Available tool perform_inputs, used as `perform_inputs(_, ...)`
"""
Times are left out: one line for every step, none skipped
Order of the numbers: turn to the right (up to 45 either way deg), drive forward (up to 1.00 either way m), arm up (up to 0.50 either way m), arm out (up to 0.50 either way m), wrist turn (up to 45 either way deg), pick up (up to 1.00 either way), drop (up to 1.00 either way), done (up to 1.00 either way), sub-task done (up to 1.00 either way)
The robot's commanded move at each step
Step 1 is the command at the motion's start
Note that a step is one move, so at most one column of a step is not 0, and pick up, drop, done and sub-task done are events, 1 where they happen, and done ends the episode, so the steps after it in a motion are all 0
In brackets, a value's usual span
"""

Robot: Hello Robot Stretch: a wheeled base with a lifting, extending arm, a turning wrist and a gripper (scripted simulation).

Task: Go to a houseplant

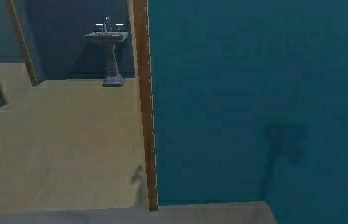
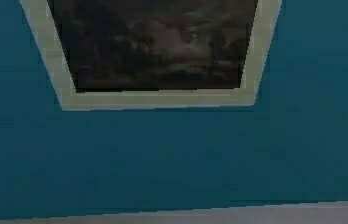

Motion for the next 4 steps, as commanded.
perform_inputs(-36.0,0.00,0.00,0.00,0.0,0.00,0.00,0.00,0.00)
perform_inputs(0.0,1.00,0.00,0.00,0.0,0.00,0.00,0.00,0.00)
perform_inputs(-15.0,0.00,0.00,0.00,0.0,0.00,0.00,0.00,0.00)
perform_inputs(0.0,0.15,0.00,0.00,0.0,0.00,0.00,0.00,0.00)
